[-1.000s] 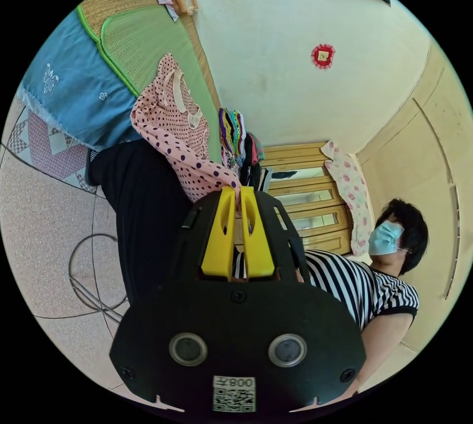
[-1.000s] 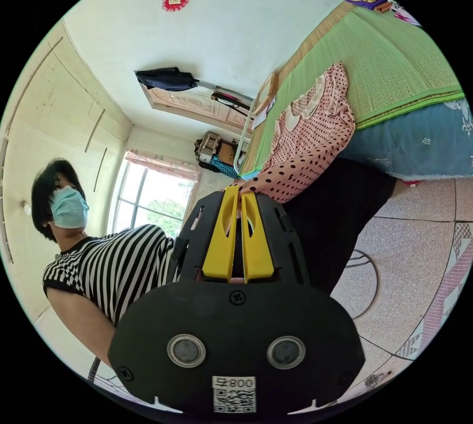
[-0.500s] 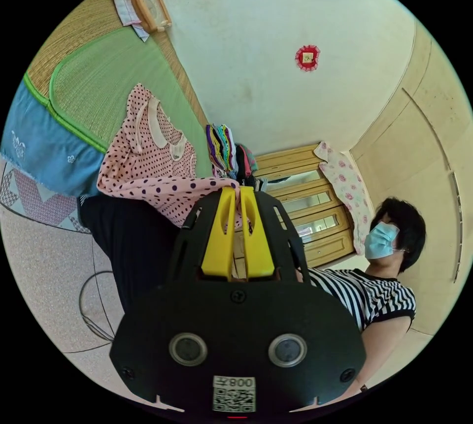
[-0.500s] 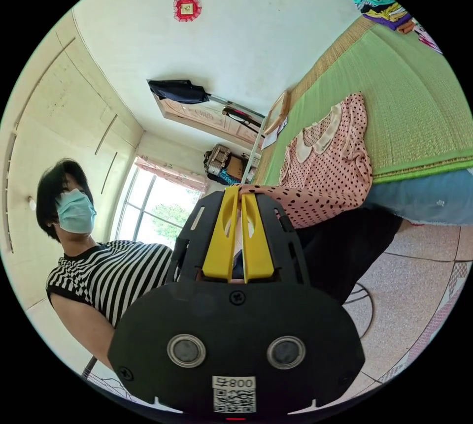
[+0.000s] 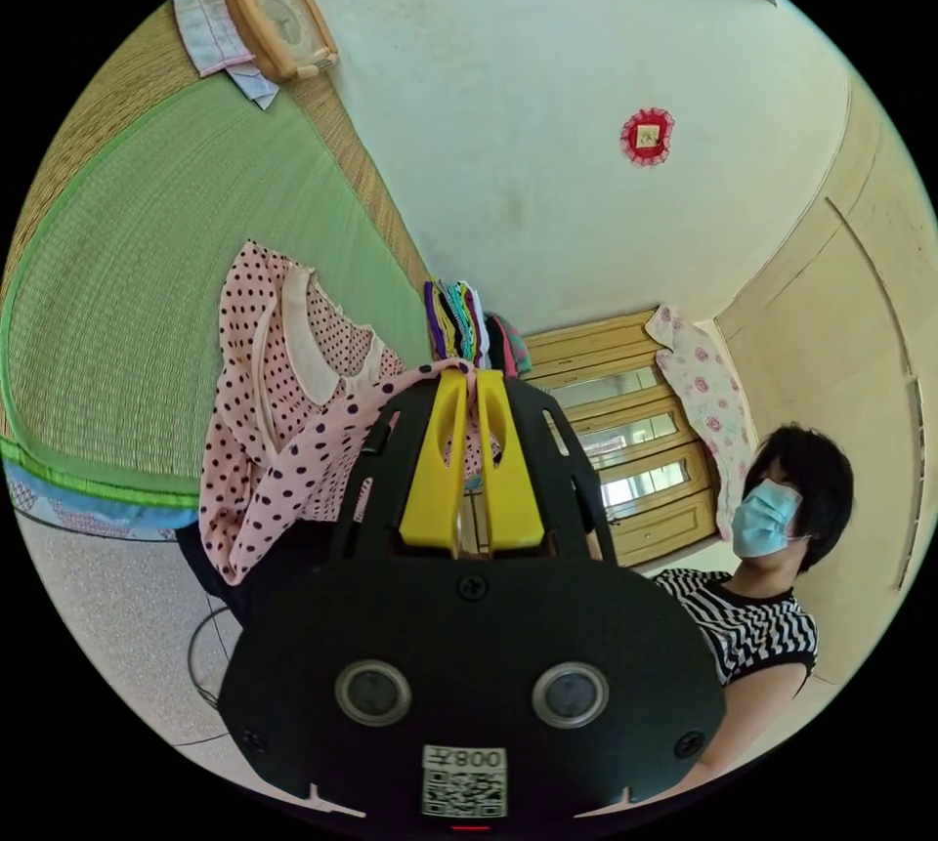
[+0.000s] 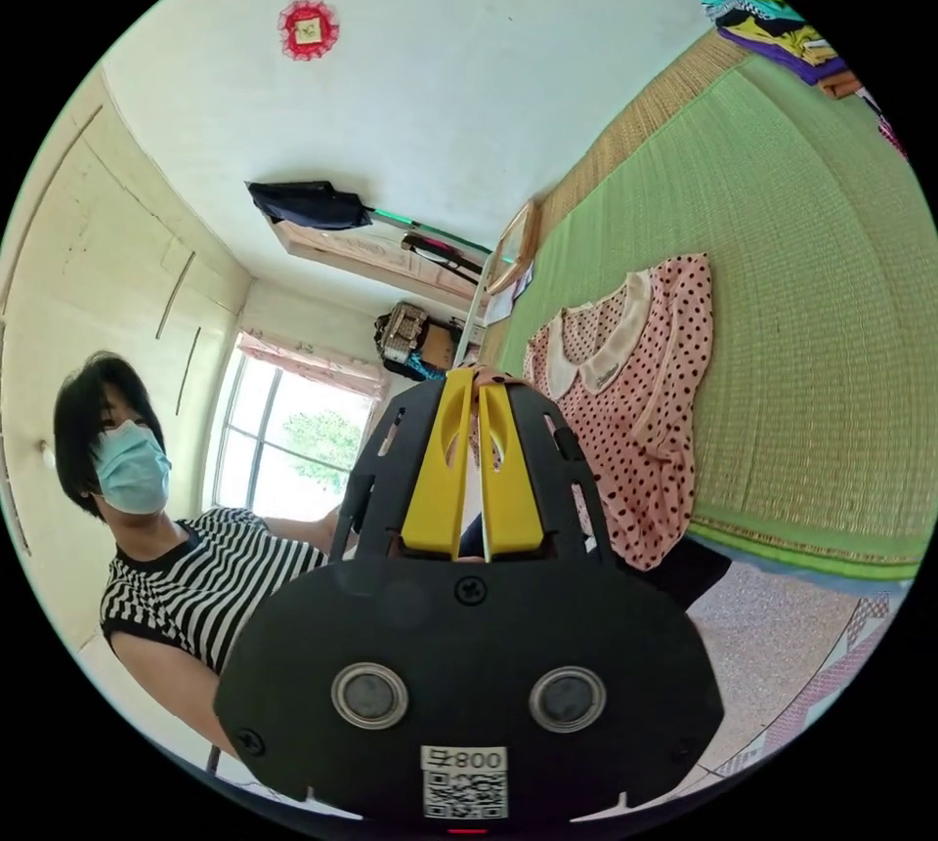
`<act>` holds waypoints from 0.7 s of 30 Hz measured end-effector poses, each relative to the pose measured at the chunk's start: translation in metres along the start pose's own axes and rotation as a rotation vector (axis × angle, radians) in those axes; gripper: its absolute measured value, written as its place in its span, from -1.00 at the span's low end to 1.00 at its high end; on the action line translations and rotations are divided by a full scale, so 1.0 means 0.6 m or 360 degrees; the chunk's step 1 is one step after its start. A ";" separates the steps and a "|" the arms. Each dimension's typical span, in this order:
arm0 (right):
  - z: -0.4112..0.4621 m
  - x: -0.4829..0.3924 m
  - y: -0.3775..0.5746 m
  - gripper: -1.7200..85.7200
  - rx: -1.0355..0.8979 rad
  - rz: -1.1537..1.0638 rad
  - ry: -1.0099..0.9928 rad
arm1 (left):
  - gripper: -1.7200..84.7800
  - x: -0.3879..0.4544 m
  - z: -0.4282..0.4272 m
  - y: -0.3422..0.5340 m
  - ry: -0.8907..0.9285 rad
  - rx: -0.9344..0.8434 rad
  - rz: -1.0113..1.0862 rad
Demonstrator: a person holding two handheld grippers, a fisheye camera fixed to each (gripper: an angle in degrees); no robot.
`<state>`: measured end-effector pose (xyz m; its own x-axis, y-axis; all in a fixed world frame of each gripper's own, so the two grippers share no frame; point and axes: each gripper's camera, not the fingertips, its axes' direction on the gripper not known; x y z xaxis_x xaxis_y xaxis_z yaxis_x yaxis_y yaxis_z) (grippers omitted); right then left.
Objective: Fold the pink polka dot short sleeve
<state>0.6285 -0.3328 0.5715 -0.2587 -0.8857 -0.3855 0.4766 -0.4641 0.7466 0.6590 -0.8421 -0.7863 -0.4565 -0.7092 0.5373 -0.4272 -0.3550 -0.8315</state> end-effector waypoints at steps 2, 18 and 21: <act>0.011 0.022 -0.040 -0.96 -0.0014 0.0040 0.0021 | -0.93 -0.040 0.043 -0.049 -0.0026 -0.0015 -0.0035; 0.113 0.227 -0.342 -0.96 -0.0141 0.0410 0.0202 | -0.92 -0.347 0.305 -0.290 -0.0284 -0.0077 -0.0314; 0.126 0.243 -0.375 -0.96 -0.0153 0.0424 0.0211 | -0.92 -0.386 0.343 -0.320 -0.0306 -0.0061 -0.0318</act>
<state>0.4202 -0.3565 0.3882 -0.0050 -0.9668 -0.2553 0.5917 -0.2087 0.7787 1.0073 -0.7351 -0.7799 -0.2054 -0.7311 0.6506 -0.5251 -0.4787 -0.7037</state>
